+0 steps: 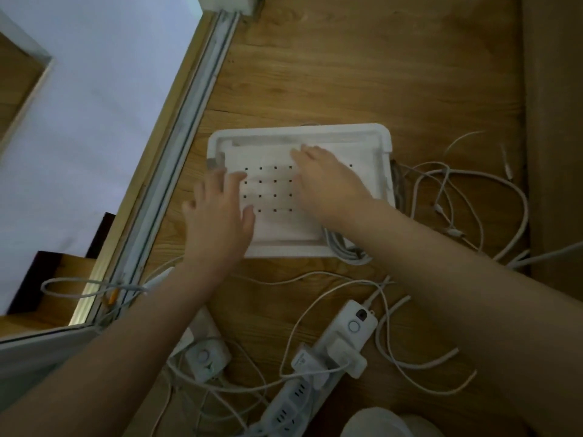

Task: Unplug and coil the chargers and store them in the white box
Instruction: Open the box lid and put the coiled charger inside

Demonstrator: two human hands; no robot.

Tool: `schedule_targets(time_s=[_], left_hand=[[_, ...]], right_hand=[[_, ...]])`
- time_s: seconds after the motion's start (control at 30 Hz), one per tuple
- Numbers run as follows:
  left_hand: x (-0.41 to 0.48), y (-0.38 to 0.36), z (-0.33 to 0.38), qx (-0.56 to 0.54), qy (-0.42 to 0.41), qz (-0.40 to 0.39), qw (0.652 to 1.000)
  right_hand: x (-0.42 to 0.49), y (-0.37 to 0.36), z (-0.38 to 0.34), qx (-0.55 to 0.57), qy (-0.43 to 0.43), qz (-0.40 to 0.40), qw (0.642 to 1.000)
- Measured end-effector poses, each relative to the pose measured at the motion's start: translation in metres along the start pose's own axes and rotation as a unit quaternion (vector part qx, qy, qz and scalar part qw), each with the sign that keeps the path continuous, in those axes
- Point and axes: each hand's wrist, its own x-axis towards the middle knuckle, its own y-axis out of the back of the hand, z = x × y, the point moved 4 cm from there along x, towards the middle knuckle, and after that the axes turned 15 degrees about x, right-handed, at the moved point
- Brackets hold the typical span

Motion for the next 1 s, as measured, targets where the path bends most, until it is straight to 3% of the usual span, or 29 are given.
schedule_targets(time_s=[0.13,0.3,0.5,0.73,0.87,0.93,1.0], left_hand=[[0.020,-0.019,-0.038,0.007,0.071,-0.088,0.994],[0.028,-0.037,-0.051,-0.049,0.086,-0.094,0.991],[0.032,-0.028,-0.046,0.076,0.080,-0.127,0.986],[0.025,-0.053,-0.078,-0.160,0.125,-0.115,0.972],[0.024,-0.060,-0.069,-0.281,0.207,-0.188,0.918],[0.019,-0.052,-0.064,-0.234,0.223,-0.154,0.934],[0.007,-0.029,-0.049,-0.134,0.177,-0.047,0.974]], right_hand=[[0.018,-0.033,-0.003,-0.070,-0.050,-0.065,0.994],[0.020,-0.045,-0.004,-0.101,-0.077,-0.084,0.988],[0.021,-0.047,-0.004,-0.114,-0.087,-0.093,0.985],[0.019,-0.047,-0.002,-0.135,-0.073,-0.086,0.984],[0.017,-0.050,-0.006,-0.144,-0.100,-0.087,0.981],[0.015,-0.049,-0.009,-0.127,-0.112,-0.080,0.982],[0.006,-0.046,-0.014,-0.122,-0.095,-0.039,0.987]])
